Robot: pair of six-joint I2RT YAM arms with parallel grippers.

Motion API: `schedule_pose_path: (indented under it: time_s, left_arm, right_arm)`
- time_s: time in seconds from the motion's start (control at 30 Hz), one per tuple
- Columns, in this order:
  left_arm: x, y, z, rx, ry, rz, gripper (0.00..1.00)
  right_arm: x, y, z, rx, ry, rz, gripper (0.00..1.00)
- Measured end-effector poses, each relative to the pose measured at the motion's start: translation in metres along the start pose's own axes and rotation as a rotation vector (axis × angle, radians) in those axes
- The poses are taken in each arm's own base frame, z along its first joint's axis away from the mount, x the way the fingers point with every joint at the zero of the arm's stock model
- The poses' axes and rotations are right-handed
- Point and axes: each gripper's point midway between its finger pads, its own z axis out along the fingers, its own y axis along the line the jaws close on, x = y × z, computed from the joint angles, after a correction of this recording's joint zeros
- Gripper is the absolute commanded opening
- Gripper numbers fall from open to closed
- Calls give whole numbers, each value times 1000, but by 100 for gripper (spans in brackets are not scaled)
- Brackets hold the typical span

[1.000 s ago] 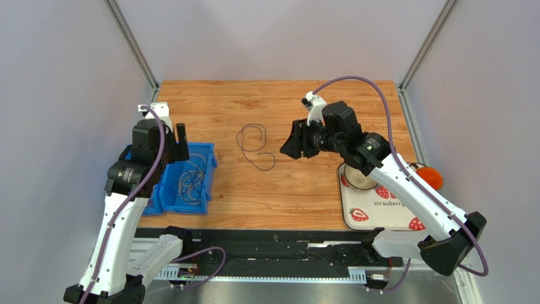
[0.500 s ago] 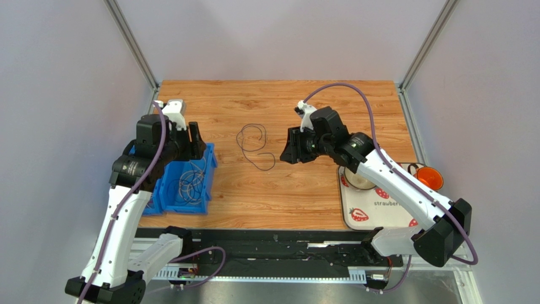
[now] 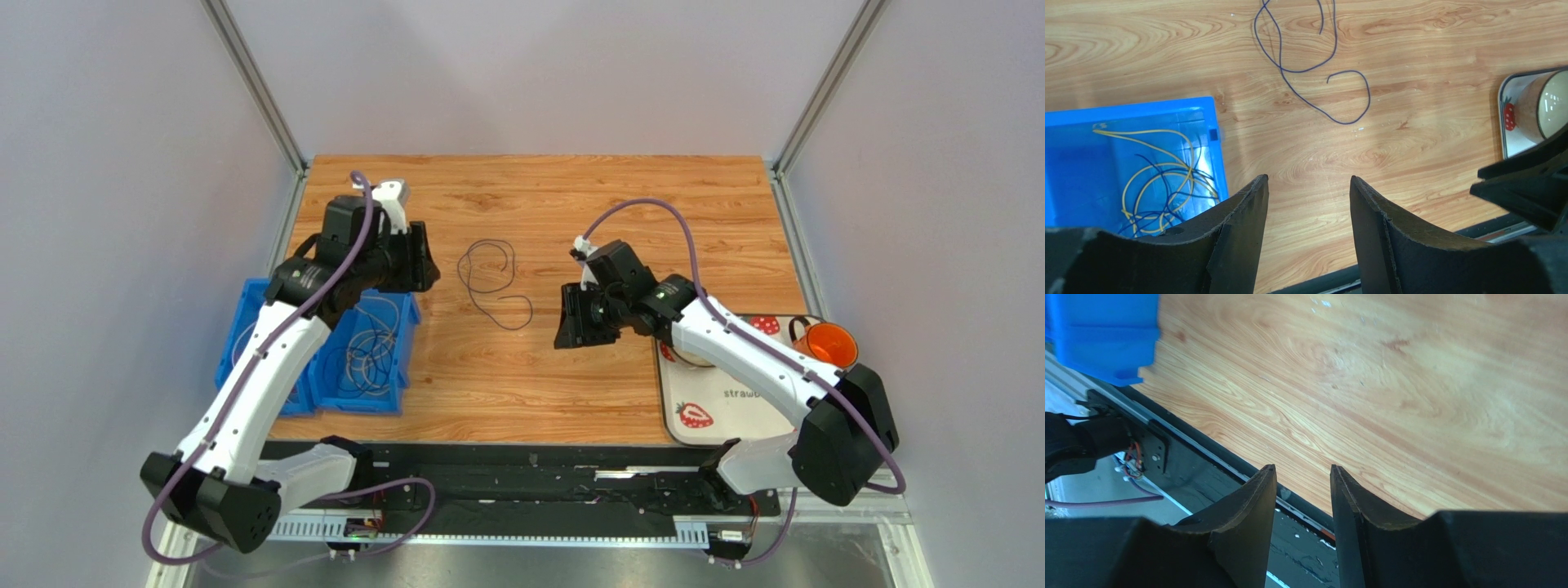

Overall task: Untangle the cables
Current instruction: Place the cable in the bin, then pick up the cable at the center of the board.

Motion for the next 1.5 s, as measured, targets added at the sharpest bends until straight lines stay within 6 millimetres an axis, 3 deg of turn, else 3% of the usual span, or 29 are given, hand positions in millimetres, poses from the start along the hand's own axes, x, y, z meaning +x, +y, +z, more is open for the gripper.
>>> schedule_pose_path:
  time_s: [0.43,0.67,0.97,1.17,1.5]
  left_arm:
    - [-4,2,79,-48,61,-72,57]
    - [2,10,128,-109,120,-70,56]
    - [24,27,183,-188,201,-77,54]
    - [31,30,203,-197,207,-102,52]
    - [53,46,221,-293,225,-192,52]
  right_arm:
    - [59,-41,28,85,115,70,41]
    - [75,-58,37,131,116,63,40]
    - [94,-79,53,174,123,56,39]
    - [97,-83,67,178,138,53,38]
    - [77,-71,86,114,84,29,38]
